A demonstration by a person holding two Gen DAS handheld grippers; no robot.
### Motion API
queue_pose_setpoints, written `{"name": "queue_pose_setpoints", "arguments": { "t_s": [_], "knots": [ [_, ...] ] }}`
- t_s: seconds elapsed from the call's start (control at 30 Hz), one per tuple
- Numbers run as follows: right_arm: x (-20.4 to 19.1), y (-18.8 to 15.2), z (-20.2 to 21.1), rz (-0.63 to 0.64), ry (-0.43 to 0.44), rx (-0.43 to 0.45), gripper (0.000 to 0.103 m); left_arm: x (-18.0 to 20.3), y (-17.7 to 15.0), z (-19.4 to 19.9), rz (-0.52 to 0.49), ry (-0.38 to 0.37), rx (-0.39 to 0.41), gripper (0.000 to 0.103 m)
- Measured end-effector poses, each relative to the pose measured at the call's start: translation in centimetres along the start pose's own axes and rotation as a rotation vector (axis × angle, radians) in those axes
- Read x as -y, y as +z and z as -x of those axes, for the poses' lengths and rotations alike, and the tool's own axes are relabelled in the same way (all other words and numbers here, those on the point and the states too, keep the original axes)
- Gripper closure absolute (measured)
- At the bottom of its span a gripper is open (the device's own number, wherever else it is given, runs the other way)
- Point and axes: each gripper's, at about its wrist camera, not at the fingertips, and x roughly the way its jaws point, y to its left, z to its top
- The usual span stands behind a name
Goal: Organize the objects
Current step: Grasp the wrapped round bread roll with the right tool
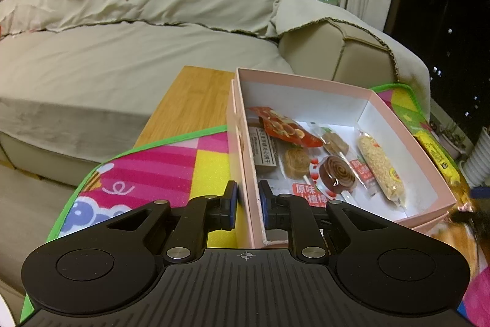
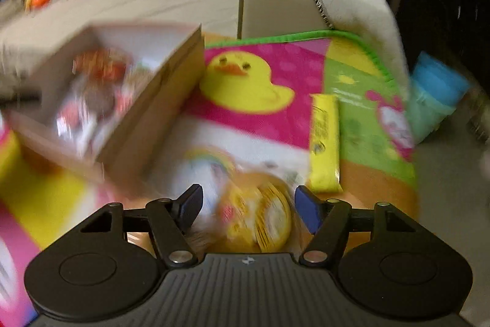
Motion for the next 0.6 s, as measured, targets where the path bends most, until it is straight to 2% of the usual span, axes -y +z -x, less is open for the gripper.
{"name": "queue_pose_setpoints", "arguments": {
  "t_s": [0.07, 0.17, 0.23, 0.3, 0.43, 0.53, 0.6],
  "knots": [
    [-0.6, -1.6, 1.1, 0.065, -0.087, 0.015, 0.034, 0.0, 0.0, 0.0, 0.000, 0.002, 0.000, 0.086],
    [-0.2, -2.9, 3.2, 0.000, -0.120, 0.037, 0.031, 0.0, 0.0, 0.1, 0.000, 0.003, -0.001, 0.086],
    [0.2, -3.1, 4.9, -0.088, -0.077, 0.066, 0.026, 0.0, 0.0, 0.1, -0.001, 0.005, -0.001, 0.086],
    [0.3, -3.4, 6.2, -0.191, 0.003, 0.089, 0.020, 0.0, 0.0, 0.1, -0.001, 0.004, -0.002, 0.086],
    [-1.2, -3.8, 6.1, -0.337, 0.183, 0.056, 0.016, 0.0, -0.1, 0.2, -0.002, 0.005, -0.001, 0.086],
    [-3.1, -3.6, 4.5, -0.362, 0.227, 0.042, 0.012, 0.0, -0.1, 0.2, -0.002, 0.006, -0.002, 0.086],
    [-4.9, -3.2, 3.5, -0.336, 0.203, 0.040, 0.011, 0.1, -0.1, 0.2, -0.004, 0.007, -0.003, 0.086]
  ]
}}
